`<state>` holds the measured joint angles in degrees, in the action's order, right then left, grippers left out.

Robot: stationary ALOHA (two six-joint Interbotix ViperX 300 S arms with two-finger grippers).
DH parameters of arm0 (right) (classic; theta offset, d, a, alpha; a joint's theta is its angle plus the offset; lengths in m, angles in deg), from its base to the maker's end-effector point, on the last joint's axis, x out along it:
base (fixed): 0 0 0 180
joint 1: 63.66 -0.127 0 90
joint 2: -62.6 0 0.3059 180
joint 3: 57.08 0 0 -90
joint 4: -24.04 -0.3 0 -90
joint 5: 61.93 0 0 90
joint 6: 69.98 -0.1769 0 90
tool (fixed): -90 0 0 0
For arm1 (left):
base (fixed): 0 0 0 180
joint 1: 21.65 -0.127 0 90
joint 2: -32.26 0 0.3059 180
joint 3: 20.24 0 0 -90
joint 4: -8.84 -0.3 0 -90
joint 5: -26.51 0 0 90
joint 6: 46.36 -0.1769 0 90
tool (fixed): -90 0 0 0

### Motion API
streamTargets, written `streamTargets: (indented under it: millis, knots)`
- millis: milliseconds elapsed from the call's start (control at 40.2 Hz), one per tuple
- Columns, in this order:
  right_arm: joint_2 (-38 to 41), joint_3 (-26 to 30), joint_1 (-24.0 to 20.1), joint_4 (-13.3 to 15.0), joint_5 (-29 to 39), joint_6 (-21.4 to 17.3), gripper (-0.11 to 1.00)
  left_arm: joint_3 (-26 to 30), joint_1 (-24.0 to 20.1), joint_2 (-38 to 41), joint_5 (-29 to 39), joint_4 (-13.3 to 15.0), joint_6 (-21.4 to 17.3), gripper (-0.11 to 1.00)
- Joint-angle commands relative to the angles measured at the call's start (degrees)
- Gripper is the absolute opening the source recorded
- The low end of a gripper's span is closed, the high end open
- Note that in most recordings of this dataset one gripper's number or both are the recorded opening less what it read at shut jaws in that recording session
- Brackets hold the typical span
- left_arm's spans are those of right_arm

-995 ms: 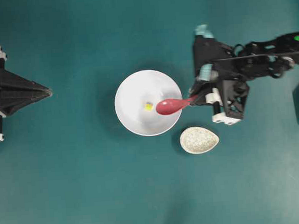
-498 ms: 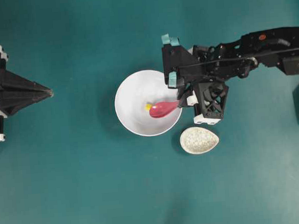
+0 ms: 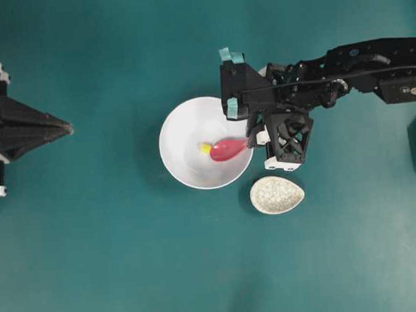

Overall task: Scoop the yellow hexagonal prism block from the bowl with a spoon using the right arm.
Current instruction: 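Push the spoon bowl under the yellow block along the bowl floor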

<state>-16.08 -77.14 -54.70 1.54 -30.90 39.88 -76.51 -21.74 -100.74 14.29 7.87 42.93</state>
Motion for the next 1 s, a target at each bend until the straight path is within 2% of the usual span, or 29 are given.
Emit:
streamTargets:
  millis: [0,697,970]
  knots:
    - [-0.4,1.3,0.1,0.1,-1.1,-0.1,0.24,1.3,0.0,0.4,-0.4,-0.2,-0.2,0.06]
    - [1.1,1.6,1.5,0.1,-7.8,0.2,0.24,1.2,0.0,0.4,-0.3,-0.2,-0.2,0.06]
    - [1.2,1.8,1.1,-0.3,-7.5,0.3,0.24,1.2,0.0,0.4,-0.2,-0.2,-0.2,0.06]
